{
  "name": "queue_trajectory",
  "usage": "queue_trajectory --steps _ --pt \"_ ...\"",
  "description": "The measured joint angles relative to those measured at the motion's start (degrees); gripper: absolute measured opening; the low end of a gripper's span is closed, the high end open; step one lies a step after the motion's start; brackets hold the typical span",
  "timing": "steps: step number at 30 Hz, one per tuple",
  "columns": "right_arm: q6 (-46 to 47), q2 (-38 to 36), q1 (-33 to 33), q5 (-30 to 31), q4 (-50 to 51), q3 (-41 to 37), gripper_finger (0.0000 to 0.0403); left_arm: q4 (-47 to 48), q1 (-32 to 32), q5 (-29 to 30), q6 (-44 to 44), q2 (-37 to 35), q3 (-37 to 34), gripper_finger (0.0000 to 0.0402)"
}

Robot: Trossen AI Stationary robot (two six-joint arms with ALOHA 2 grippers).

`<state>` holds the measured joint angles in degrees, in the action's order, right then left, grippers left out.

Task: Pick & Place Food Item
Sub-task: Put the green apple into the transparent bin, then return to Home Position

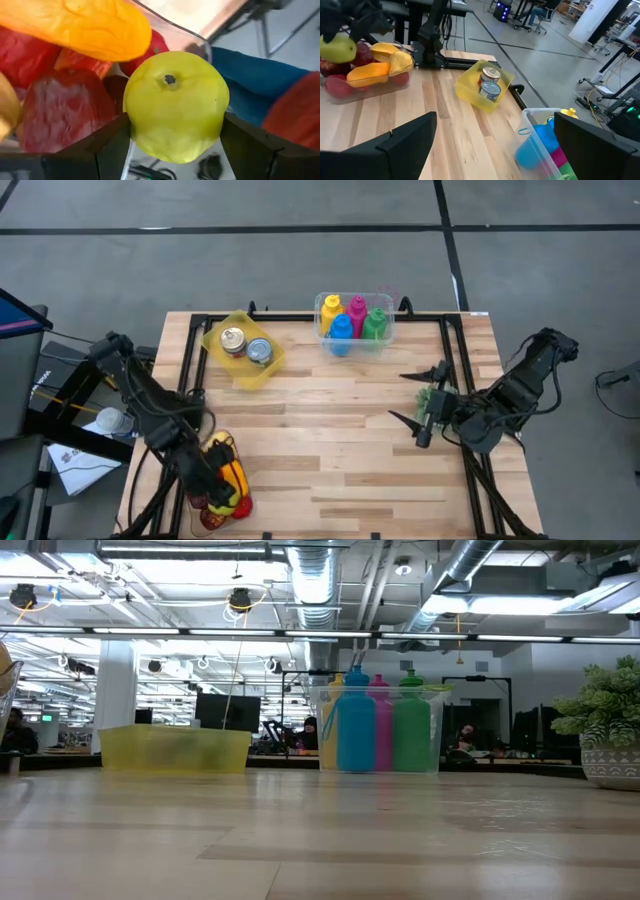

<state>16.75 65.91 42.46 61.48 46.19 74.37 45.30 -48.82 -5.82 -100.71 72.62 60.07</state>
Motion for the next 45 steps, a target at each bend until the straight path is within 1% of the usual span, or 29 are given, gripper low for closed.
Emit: queue_trajectory --steps 5,8,18,24,27,31,35,39,42,44,45 --pt "0.22 0.02 -0.66 -0.16 0.07 0.0 0.039 -0.48 0.0 -0.68 1.75 5.44 -0.02 0.0269" --pt "0.24 0.02 -0.66 -0.16 0.07 0.0 0.039 -0.62 0.0 -1.24 1.76 7.1 -0.02 0.0269" --pt "0.24 0.01 -0.66 -0.18 0.07 0.0 0.039 -0.83 0.37 -1.42 -0.56 6.05 -0.05 0.0271" --pt "0.26 0.0 -0.48 -0.6 0.07 0.0 0.039 -3.9 0.37 -1.72 0.42 5.98 -0.04 0.0283" --pt "0.28 0.0 -0.48 -1.51 0.07 0.0 0.039 -3.78 0.37 -1.93 2.39 5.98 -0.04 0.0294" --pt "0.31 0.0 -0.48 -1.67 0.07 0.0 0.039 -3.78 0.37 -2.05 4.22 5.96 -0.04 0.0326" --pt "0.31 0.0 -0.48 -1.69 0.09 0.0 0.039 -3.78 0.38 -3.24 4.31 5.96 -0.04 0.036" --pt "0.29 -0.02 -0.48 -1.69 -0.02 0.0 0.039 -3.78 1.56 -4.12 4.19 5.71 -0.05 0.0379" --pt "-1.6 -0.12 -0.48 -1.72 -2.31 0.11 0.039 -6.31 3.37 -4.12 4.29 2.77 -0.07 0.0387" --pt "-3.73 -0.53 -0.33 -1.82 -2.22 1.54 0.039 -7.92 5.0 -3.77 4.41 -0.79 -0.04 0.0389" --pt "-4.69 -0.9 -0.14 -1.76 -2.37 2.78 0.039 -7.93 5.71 -2.65 4.42 -2.91 -0.04 0.0389"
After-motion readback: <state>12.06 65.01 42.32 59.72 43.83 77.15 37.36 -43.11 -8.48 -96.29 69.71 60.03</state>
